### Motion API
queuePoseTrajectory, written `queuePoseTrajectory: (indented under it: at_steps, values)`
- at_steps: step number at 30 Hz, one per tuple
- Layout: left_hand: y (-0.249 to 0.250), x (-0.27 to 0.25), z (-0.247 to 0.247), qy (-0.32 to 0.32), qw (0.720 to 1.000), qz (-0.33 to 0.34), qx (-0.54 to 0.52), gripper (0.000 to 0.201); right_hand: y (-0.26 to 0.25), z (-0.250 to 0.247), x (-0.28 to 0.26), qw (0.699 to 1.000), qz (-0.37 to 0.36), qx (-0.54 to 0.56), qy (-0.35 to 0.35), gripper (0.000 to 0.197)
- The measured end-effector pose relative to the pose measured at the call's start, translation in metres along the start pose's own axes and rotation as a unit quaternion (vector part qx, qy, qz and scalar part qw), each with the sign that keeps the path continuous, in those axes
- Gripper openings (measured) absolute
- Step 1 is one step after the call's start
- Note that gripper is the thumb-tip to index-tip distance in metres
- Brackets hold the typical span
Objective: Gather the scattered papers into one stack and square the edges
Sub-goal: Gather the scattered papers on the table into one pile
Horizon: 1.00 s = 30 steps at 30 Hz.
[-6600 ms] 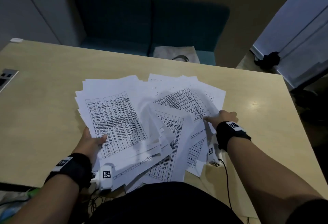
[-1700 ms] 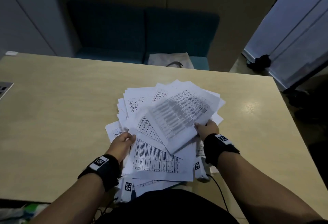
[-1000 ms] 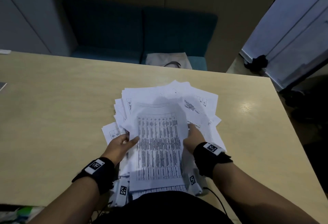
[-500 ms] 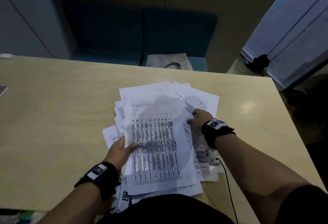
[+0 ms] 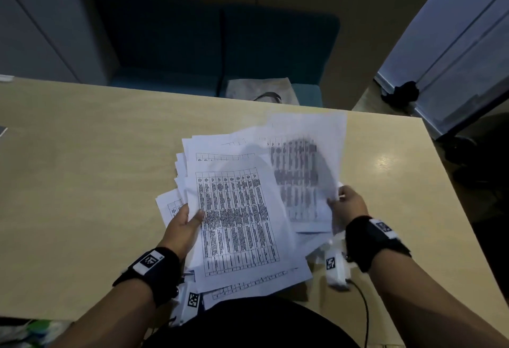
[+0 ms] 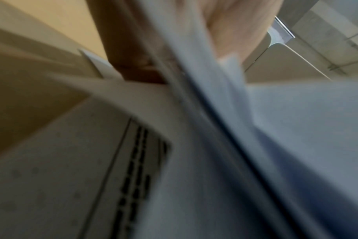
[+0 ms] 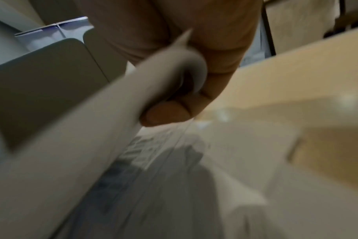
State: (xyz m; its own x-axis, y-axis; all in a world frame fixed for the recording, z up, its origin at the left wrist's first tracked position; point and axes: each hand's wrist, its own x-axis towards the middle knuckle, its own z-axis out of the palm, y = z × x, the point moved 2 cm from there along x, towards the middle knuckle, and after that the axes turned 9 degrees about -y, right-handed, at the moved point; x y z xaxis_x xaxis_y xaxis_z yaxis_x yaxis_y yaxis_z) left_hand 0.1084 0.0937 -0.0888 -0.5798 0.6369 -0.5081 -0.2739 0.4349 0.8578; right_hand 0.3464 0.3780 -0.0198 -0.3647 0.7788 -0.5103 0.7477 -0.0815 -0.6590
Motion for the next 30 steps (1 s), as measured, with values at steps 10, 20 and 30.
queuePoseTrajectory:
  at_steps: [10, 20, 30]
  values:
    - [-0.003, 0.001, -0.002, -0.020, 0.999, -0.008, 0.040, 0.071, -0.001, 0.068, -0.041, 0.984, -0.024, 0.031, -0.173, 0.017]
    - [0.004, -0.004, 0.001, -0.015, 1.000, -0.025, 0.010, 0.070, -0.017, 0.038, -0.001, 0.998, -0.044, -0.015, 0.048, 0.025]
    - [0.006, -0.009, 0.006, 0.050, 0.997, 0.020, 0.060, 0.067, -0.088, -0.068, -0.077, 0.879, -0.312, 0.079, 0.352, 0.015]
